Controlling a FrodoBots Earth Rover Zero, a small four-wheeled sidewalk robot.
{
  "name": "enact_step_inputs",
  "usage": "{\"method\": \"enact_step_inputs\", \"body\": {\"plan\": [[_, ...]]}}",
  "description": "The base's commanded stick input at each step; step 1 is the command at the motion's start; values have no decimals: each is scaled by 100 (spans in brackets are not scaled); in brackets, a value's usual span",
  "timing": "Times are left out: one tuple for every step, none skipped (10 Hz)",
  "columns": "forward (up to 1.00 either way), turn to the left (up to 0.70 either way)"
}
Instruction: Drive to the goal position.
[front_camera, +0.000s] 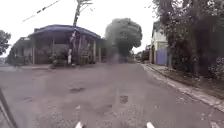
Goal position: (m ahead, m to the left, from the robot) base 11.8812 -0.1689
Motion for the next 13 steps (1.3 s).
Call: {"method": "enact_step_inputs", "body": {"plan": [[70,-11],[70,-10],[70,-9],[70,-6],[70,0],[70,0],[70,0],[70,0],[70,0],[70,0],[70,0],[70,0],[70,0]]}}
